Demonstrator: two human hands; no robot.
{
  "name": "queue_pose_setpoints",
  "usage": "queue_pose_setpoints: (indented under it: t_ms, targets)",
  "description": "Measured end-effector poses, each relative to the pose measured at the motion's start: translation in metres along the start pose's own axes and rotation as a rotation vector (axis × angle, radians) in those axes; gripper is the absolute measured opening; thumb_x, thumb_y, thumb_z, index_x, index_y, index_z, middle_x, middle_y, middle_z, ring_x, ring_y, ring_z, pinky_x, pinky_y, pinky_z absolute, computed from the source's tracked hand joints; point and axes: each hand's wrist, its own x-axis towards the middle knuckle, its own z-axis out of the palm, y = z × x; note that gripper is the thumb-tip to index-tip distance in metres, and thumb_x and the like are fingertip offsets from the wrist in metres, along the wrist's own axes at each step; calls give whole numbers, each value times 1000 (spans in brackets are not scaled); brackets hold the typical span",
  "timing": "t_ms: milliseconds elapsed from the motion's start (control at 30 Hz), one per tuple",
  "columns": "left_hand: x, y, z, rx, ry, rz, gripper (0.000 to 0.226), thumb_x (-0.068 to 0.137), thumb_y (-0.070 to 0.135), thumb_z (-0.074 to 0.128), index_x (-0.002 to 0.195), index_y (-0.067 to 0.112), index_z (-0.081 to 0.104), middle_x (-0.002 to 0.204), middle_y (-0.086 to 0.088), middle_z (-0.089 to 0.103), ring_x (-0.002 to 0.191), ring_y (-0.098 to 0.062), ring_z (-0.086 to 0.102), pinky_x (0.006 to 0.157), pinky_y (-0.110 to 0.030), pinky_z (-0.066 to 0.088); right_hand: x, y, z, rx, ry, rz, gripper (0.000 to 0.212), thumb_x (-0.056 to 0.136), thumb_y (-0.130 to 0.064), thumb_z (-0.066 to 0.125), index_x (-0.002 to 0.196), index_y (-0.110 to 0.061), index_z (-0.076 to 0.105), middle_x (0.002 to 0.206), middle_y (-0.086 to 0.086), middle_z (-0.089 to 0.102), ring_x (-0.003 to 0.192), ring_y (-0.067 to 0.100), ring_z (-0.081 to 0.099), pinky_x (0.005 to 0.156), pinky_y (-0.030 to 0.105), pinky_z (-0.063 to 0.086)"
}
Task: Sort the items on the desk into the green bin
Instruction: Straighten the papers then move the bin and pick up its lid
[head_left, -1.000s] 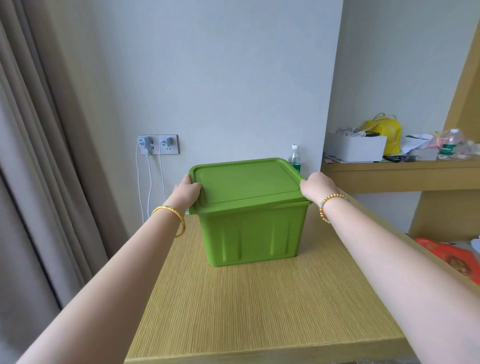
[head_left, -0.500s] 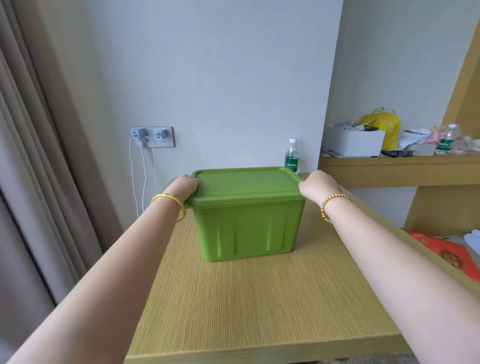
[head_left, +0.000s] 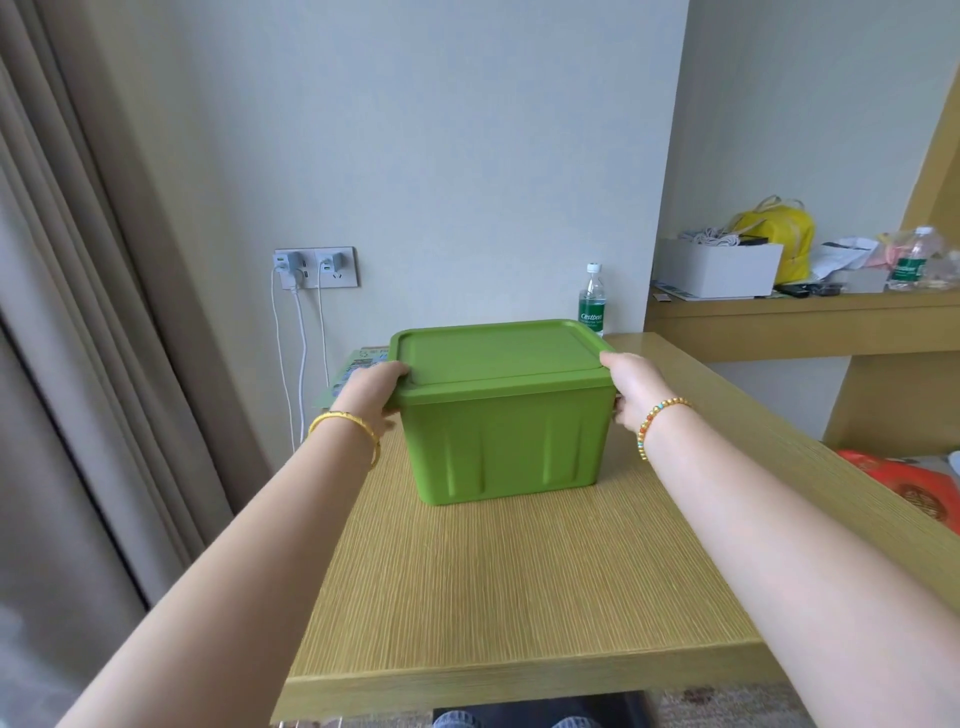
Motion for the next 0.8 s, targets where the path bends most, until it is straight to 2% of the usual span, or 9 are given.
queue_pose_setpoints:
  t_ms: [100, 200, 333, 433, 500, 600, 667, 733, 800]
  targets:
    - [0, -2, 8, -202, 58, 31, 14, 87, 11, 52, 100, 7, 48, 78, -7, 53, 69, -22, 52, 68, -32, 46, -2, 1, 5, 175, 20, 58, 38, 88, -14, 53, 125, -6, 53, 129, 13, 56, 120, 30, 52, 105, 48, 39]
    - [7, 9, 10, -239, 96, 88, 12, 83, 13, 53, 95, 9, 50, 75, -5, 47, 62, -18, 44, 53, -24, 36, 2, -2, 12, 254, 47, 99, 41, 87, -15, 53, 127, -4, 51, 131, 13, 54, 120, 29, 52, 105, 48, 39]
    - [29, 33, 10, -302, 89, 138, 16, 79, 20, 52, 93, 12, 52, 83, -6, 48, 68, -22, 44, 60, -26, 34, 22, -12, 31, 314, 56, 67, 39, 87, -14, 54, 125, -4, 52, 127, 13, 57, 117, 29, 54, 104, 46, 40]
    - [58, 42, 5, -322, 95, 179, 41, 81, 19, 49, 122, 12, 46, 104, -8, 49, 80, -22, 46, 61, -25, 36, 43, -23, 54, 326, 40, 4, 32, 87, -13, 52, 119, -7, 56, 125, 11, 58, 117, 28, 54, 105, 45, 39]
    - [81, 43, 1, -343, 110, 221, 55, 84, 15, 48, 137, 18, 33, 104, -6, 53, 75, -19, 49, 57, -24, 38, 62, -24, 71, 320, 25, -23, 30, 88, -13, 50, 117, -9, 58, 125, 10, 59, 116, 28, 54, 105, 45, 39]
    - [117, 41, -1, -335, 118, 271, 52, 86, 9, 47, 133, 24, 32, 85, -3, 51, 63, -15, 48, 56, -26, 39, 98, -19, 94, 315, -2, -39, 16, 87, -11, 45, 91, -17, 60, 111, 10, 58, 102, 25, 54, 98, 41, 41]
    - [140, 39, 2, -345, 140, 275, 46, 85, 7, 48, 127, 24, 34, 83, -4, 50, 62, -16, 47, 56, -27, 39, 121, -14, 108, 322, -13, -39, 15, 86, -10, 43, 76, -19, 51, 100, 9, 52, 91, 22, 48, 87, 40, 43]
    - [163, 37, 5, -394, 167, 269, 41, 84, 5, 49, 118, 25, 36, 86, -6, 50, 64, -17, 48, 57, -27, 39, 143, -8, 122, 326, -43, -49, 11, 84, -11, 41, 78, -16, 49, 99, 7, 47, 89, 21, 44, 82, 38, 40]
    - [184, 35, 9, -444, 191, 268, 38, 83, 5, 50, 112, 25, 37, 85, -5, 49, 64, -17, 49, 57, -26, 40, 163, -3, 133, 335, -89, -57, 11, 85, -11, 41, 84, -15, 51, 103, 10, 52, 94, 23, 48, 87, 38, 40]
